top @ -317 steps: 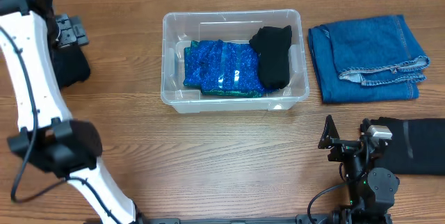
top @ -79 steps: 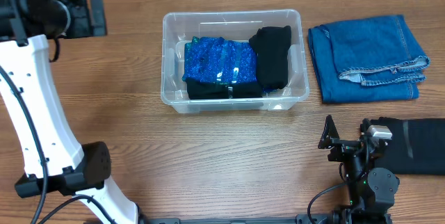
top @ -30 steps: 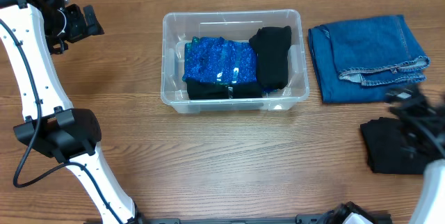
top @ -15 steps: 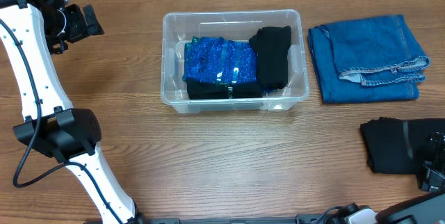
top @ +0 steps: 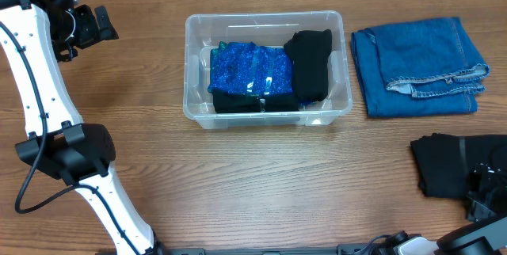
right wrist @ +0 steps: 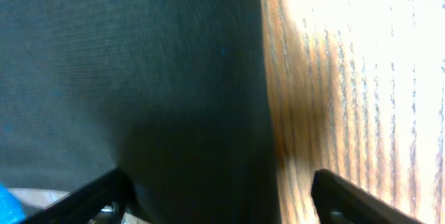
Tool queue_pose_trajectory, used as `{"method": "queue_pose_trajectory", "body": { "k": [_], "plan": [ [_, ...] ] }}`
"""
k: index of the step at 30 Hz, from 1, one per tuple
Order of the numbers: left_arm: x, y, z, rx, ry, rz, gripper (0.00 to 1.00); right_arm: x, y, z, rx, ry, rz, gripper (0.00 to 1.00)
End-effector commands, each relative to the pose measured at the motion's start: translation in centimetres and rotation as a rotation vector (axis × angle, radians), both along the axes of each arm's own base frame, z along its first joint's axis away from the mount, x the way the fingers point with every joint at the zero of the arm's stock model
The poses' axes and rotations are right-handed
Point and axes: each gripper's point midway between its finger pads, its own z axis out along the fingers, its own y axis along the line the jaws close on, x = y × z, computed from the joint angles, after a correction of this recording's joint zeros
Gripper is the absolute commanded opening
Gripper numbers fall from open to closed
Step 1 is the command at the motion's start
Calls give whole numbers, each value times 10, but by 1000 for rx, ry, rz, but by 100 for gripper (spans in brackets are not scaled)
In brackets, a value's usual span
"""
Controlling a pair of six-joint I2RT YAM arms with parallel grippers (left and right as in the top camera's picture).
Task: Pack container
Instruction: 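Move the right gripper toward the black garment on the right, then grasp the black garment with the right gripper and lift it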
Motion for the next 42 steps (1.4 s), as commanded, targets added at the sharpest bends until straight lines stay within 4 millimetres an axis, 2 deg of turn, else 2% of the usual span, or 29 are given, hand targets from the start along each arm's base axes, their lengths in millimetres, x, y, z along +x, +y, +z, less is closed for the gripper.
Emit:
{"method": "queue_pose_trajectory", "body": {
  "k": [1, 5, 6, 8, 9, 10, 12, 16, 19, 21, 24, 28, 30, 34, 36, 37, 38, 42],
  "plan": [
    [1, -3, 2, -12, -7, 4, 100, -7, 7, -18, -13, 15, 1, 80],
    [1, -3, 2, -12, -7, 5, 100, -5, 4, -21, -37, 0, 2, 72],
    [1, -3, 2, -12, -7, 4, 100, -1, 2, -19, -50, -19, 14, 66],
    [1, -3, 2, -11, -7, 4, 100, 12, 0, -14, -77, -79, 81, 50],
    [1, -3, 2, -12, -7, 5, 100, 18, 0, -12, -88, -101, 107, 33],
    [1, -3, 2, -11, -7, 5, 100, 22, 0, -11, -96, -108, 119, 27],
    [1, -3, 2, -12, -7, 4, 100, 31, 3, -10, -110, -116, 153, 4],
    [1, -3, 2, -12, -7, 4, 100, 49, 7, -4, -123, -161, 205, 4],
    [1, -3, 2, -12, -7, 4, 100, 75, 10, 21, -102, -304, 254, 4],
    [1, -3, 2, -12, -7, 5, 100, 92, 8, 54, -119, -411, 293, 4],
    [1, -3, 2, -12, -7, 4, 100, 103, 7, 94, -176, -477, 329, 4],
    [1, -3, 2, -12, -7, 4, 100, 118, 21, 175, -322, -590, 434, 4],
    [1, -3, 2, -12, -7, 5, 100, 121, 30, 205, -378, -633, 487, 4],
    [1, -3, 2, -11, -7, 4, 100, 129, 71, 280, -515, -779, 678, 4],
    [1, -3, 2, -12, -7, 4, 100, 134, 110, 319, -564, -896, 818, 4],
    [1, -3, 2, -12, -7, 5, 100, 136, 125, 330, -584, -942, 884, 4],
    [1, -3, 2, -11, -7, 4, 100, 139, 149, 341, -603, -1004, 980, 4],
    [1, -3, 2, -11, -7, 4, 100, 148, 227, 354, -658, -1141, 1309, 4]
  ]
}}
